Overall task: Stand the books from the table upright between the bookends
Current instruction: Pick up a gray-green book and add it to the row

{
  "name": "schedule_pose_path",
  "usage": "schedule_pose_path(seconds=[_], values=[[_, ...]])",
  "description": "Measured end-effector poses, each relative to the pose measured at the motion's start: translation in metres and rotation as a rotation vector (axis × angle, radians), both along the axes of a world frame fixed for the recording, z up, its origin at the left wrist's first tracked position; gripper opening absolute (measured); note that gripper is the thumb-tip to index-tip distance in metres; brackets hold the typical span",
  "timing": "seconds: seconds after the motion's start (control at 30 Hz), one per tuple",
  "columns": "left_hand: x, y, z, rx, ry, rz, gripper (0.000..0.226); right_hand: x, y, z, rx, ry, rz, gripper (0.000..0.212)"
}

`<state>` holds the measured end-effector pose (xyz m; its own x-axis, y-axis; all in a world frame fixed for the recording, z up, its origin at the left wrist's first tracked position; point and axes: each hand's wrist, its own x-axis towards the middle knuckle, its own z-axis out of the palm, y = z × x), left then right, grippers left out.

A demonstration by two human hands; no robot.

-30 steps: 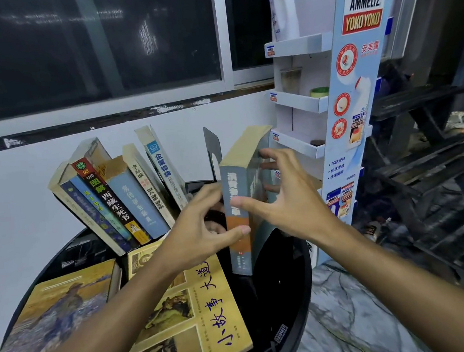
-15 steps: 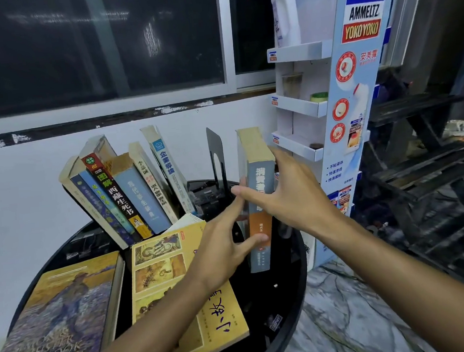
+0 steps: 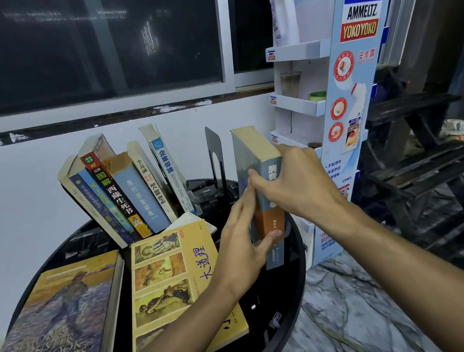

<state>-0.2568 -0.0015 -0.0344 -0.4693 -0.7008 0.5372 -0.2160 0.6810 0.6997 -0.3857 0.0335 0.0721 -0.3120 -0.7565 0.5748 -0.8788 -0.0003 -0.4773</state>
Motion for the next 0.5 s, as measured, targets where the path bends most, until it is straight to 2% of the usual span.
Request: schedule_pose_path(seconds=[0.13,0.3,0.5], values=[[0.006,-0.001,0.003,0.020,-0.006,-0.020,0.094,0.002,0.002,0.001,-0.033,-0.003,0.012,0.033],[0.022,-0.009,0.019,0.026,-0.048,0.039,0.073,0.005,-0.004,0.005,-0.086,-0.029,0.008,0.032],[0.051,-0.054,0.052,-0.085,-0.314,0.196,0.060,0.011,-0.012,0.022,-0.100,-0.031,0.056,0.030]])
